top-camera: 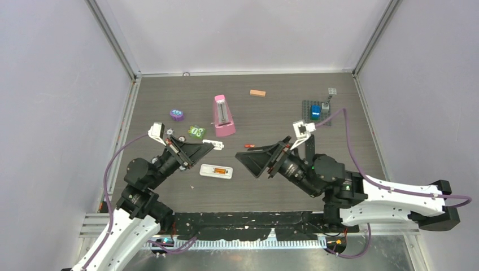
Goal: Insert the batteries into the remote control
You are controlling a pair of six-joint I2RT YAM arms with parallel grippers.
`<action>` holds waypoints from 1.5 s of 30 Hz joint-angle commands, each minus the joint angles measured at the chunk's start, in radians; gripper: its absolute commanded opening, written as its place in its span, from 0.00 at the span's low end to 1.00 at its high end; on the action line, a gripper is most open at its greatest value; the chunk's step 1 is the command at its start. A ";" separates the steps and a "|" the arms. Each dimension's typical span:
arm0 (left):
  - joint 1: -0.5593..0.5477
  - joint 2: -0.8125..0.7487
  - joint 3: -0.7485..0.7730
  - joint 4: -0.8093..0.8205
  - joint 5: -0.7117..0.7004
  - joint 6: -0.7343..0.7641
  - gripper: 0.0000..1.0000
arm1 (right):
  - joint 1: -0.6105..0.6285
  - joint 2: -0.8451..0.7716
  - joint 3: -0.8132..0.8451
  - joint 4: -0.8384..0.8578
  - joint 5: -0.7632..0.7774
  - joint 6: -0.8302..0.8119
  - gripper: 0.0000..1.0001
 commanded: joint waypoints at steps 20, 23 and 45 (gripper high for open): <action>-0.004 -0.017 -0.048 0.230 0.089 -0.328 0.00 | -0.202 0.241 0.064 0.136 -0.353 0.350 0.52; -0.004 -0.025 -0.057 0.225 0.093 -0.334 0.00 | -0.210 0.239 0.047 0.177 -0.350 0.356 0.51; -0.003 -0.043 -0.073 0.199 0.087 -0.311 0.00 | -0.249 0.286 0.021 0.241 -0.459 0.374 0.07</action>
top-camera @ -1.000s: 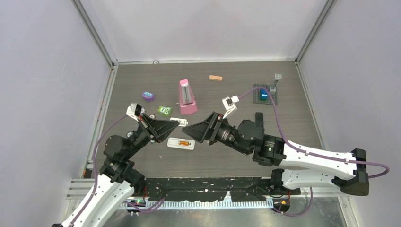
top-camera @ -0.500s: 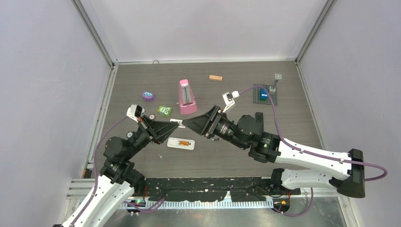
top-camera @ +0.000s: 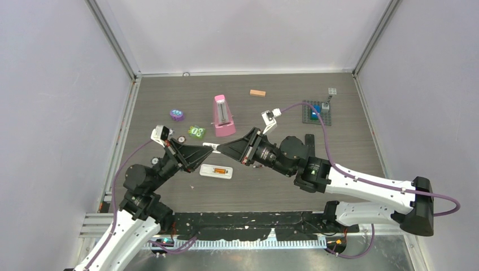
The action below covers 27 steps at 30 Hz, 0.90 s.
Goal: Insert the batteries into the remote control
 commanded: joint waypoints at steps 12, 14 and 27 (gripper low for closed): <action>0.002 -0.053 0.192 -0.433 0.030 0.495 0.74 | -0.023 -0.156 -0.078 0.066 -0.141 -0.219 0.05; 0.003 -0.030 0.217 -0.445 0.061 0.536 0.76 | -0.029 -0.187 -0.084 0.062 -0.188 -0.243 0.05; 0.004 -0.007 0.332 -0.460 0.253 0.750 0.45 | -0.045 -0.269 -0.143 0.210 -0.495 -0.253 0.05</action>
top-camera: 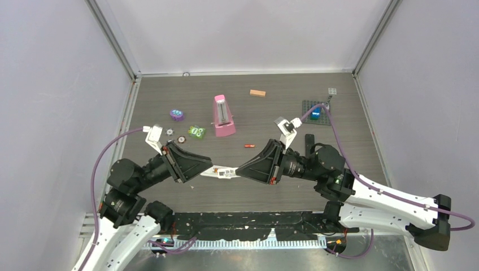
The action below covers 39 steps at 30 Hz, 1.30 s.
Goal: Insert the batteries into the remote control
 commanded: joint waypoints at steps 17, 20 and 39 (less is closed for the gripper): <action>0.003 -0.027 0.072 -0.432 -0.328 0.323 0.61 | -0.003 0.006 -0.097 0.041 -0.004 -0.019 0.05; 0.003 -0.017 -0.009 -0.469 -0.425 0.308 0.66 | -0.002 0.036 -0.144 0.013 0.116 0.021 0.05; 0.075 0.202 -0.384 -0.172 -0.615 0.365 0.75 | -0.147 0.626 -0.051 0.013 0.149 0.118 0.05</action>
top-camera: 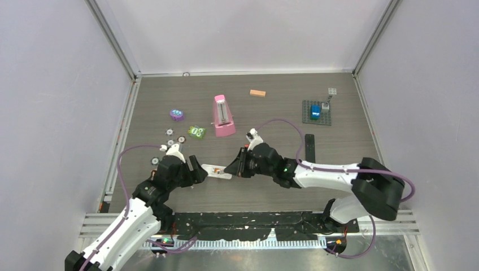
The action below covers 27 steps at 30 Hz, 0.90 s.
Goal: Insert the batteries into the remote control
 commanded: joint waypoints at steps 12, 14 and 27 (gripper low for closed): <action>0.091 0.073 -0.005 0.194 -0.040 0.088 0.80 | -0.118 0.328 0.178 0.173 -0.168 0.089 0.05; 0.096 0.089 -0.012 0.199 -0.026 0.079 0.79 | -0.118 0.339 0.164 0.188 -0.160 0.123 0.05; 0.100 0.137 -0.026 0.247 -0.002 0.088 0.77 | -0.115 0.347 0.064 0.281 -0.106 0.246 0.05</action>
